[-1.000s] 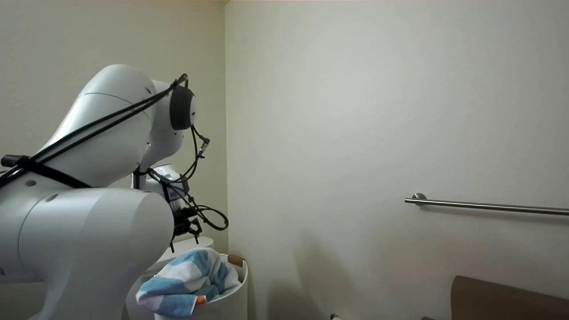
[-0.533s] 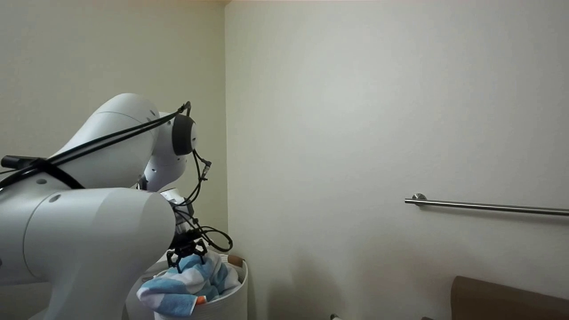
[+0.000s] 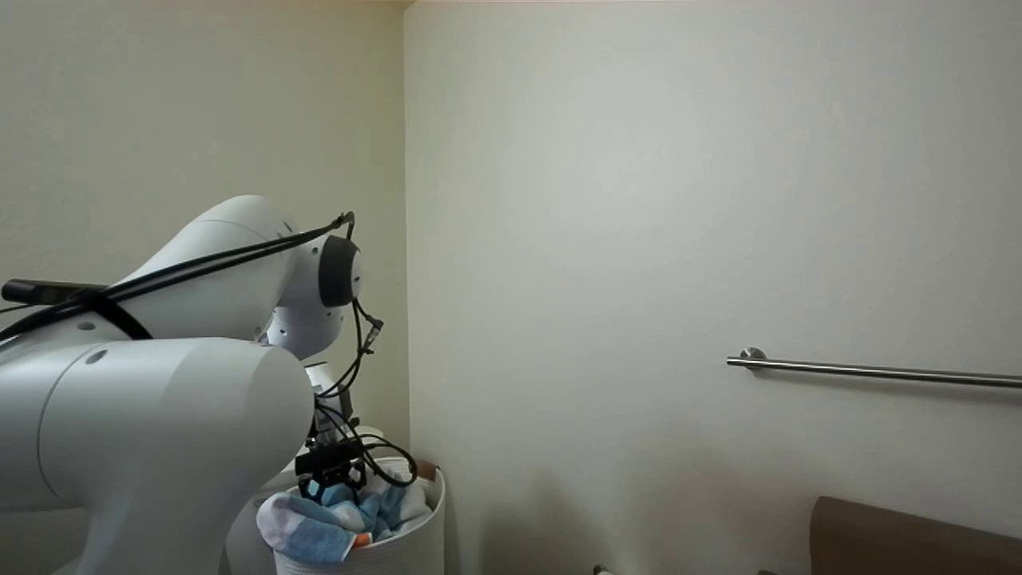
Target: Put the towel on the sofa
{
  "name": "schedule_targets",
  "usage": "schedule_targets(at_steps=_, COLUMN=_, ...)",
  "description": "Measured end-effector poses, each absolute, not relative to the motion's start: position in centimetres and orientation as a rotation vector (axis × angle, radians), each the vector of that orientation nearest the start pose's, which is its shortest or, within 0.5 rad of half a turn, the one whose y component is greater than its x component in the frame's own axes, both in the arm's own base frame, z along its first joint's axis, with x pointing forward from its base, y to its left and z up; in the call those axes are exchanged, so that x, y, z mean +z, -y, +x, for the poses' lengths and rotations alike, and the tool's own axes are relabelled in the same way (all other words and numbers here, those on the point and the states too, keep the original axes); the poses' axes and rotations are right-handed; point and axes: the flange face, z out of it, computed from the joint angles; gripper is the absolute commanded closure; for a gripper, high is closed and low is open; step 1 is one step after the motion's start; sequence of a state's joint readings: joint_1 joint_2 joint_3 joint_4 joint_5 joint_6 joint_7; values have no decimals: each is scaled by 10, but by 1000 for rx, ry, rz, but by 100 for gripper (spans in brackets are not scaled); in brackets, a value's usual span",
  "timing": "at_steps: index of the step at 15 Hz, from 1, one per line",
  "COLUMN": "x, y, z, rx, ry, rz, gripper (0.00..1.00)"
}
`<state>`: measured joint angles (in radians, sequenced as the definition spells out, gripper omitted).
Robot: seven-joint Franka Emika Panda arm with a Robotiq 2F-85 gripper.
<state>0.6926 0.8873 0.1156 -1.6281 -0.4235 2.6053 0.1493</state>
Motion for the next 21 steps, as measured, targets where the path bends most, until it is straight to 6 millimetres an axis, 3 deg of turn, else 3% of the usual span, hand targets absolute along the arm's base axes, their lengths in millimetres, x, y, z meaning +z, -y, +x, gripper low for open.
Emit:
schedule_targets(at_steps=5, x=117, y=-484, z=484, rx=-271, ry=1502, rz=-2610, gripper=86)
schedule_targets(at_steps=7, x=124, y=-473, z=486, rx=-254, ry=1504, rz=-2550, gripper=92)
schedule_targets(at_steps=12, x=142, y=-451, z=478, rx=-194, ry=1513, rz=-2343, gripper=90)
schedule_targets(at_steps=15, x=161, y=-433, z=483, rx=-202, ry=1491, rz=-2306, gripper=90)
schedule_targets(at_steps=18, x=196, y=-414, z=493, rx=-169, ry=1467, rz=-2334, gripper=90)
schedule_targets(at_steps=21, x=244, y=-392, z=497, rx=-132, ry=1490, rz=-2390, gripper=89)
